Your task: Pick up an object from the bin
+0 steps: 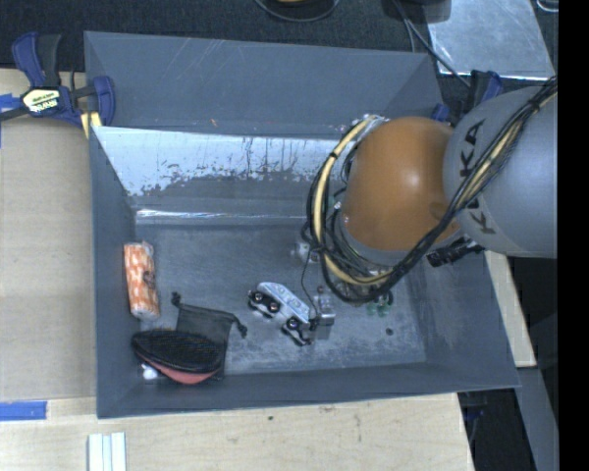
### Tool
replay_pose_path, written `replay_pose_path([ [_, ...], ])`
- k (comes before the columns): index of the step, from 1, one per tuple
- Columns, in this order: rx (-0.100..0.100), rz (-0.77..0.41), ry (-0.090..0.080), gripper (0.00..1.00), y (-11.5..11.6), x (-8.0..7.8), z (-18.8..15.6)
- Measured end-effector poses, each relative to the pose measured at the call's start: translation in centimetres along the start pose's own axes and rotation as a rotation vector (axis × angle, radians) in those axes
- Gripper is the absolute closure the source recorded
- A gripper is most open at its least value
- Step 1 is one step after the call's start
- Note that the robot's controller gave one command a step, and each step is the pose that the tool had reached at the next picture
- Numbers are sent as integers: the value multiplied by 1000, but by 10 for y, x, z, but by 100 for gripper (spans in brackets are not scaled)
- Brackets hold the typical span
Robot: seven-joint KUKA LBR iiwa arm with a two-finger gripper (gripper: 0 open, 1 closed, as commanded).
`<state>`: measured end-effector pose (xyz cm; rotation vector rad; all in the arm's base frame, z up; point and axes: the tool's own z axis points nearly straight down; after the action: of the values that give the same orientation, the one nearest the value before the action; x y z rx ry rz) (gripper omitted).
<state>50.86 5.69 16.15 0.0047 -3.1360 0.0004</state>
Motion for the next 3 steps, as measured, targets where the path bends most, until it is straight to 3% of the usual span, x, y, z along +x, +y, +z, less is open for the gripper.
replay_pose_path([
  [1,-1,3,-8,0,0,-2,-5],
  [2,-1,-191,-1,0,45,-19,61],
  [3,-1,70,-8,0,-5,3,57],
])
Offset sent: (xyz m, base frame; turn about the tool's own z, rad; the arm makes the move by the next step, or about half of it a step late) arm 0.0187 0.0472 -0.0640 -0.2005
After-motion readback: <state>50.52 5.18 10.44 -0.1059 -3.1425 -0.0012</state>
